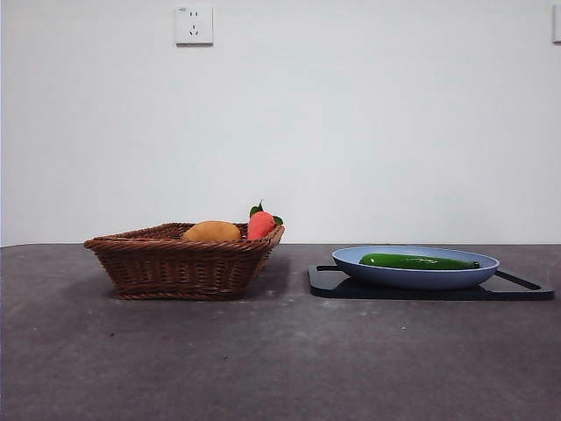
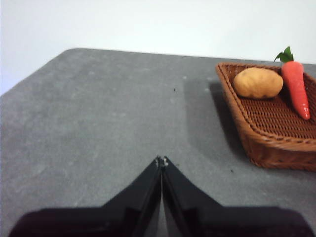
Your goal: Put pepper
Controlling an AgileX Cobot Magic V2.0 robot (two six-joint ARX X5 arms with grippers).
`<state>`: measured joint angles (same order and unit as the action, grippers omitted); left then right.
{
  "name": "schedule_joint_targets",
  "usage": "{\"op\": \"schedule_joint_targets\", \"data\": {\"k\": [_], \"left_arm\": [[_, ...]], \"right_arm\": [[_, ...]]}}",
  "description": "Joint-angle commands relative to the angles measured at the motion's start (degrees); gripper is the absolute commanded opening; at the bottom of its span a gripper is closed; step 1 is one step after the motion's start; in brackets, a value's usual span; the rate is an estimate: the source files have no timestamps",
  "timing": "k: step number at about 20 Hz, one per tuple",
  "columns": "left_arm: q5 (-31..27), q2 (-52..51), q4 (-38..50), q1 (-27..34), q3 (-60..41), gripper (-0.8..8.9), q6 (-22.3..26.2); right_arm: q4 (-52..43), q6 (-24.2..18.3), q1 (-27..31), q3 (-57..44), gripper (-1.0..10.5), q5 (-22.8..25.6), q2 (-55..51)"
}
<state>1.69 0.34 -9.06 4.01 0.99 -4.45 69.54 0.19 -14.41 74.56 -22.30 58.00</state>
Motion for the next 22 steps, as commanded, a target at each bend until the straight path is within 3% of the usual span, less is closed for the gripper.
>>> {"op": "schedule_joint_targets", "data": {"k": [1, 13, 15, 17, 20, 22], "left_arm": [[0.00, -0.26, 0.85, 0.22, -0.59, 0.08, -0.44], [0.00, -0.26, 0.85, 0.22, -0.59, 0.08, -0.44], [0.02, -0.26, 0.87, 0.22, -0.59, 0.08, -0.44], [0.00, -0.26, 0.92, 0.22, -0.59, 0.08, -0.44], [0.00, -0.26, 0.85, 0.22, -0.59, 0.08, -0.44], [0.00, -0.26, 0.87, 0.22, -0.59, 0.08, -0.44]], "right_arm": [[-0.48, 0.15, -0.28, 1.05, 0.1, 0.13, 0.46], [-0.48, 0.15, -0.28, 1.05, 0.1, 0.11, 0.46], [-1.27, -3.93, 0.44, 1.05, 0.1, 0.55, -0.15], [-5.03, -4.55, 3.78, 0.81, 0.1, 0.59, -3.15], [-18.80, 0.39, 8.59, -3.63, 0.1, 1.20, -11.65], [-25.33, 2.03, 11.02, -9.60, 0.1, 6.69, -18.08]]}}
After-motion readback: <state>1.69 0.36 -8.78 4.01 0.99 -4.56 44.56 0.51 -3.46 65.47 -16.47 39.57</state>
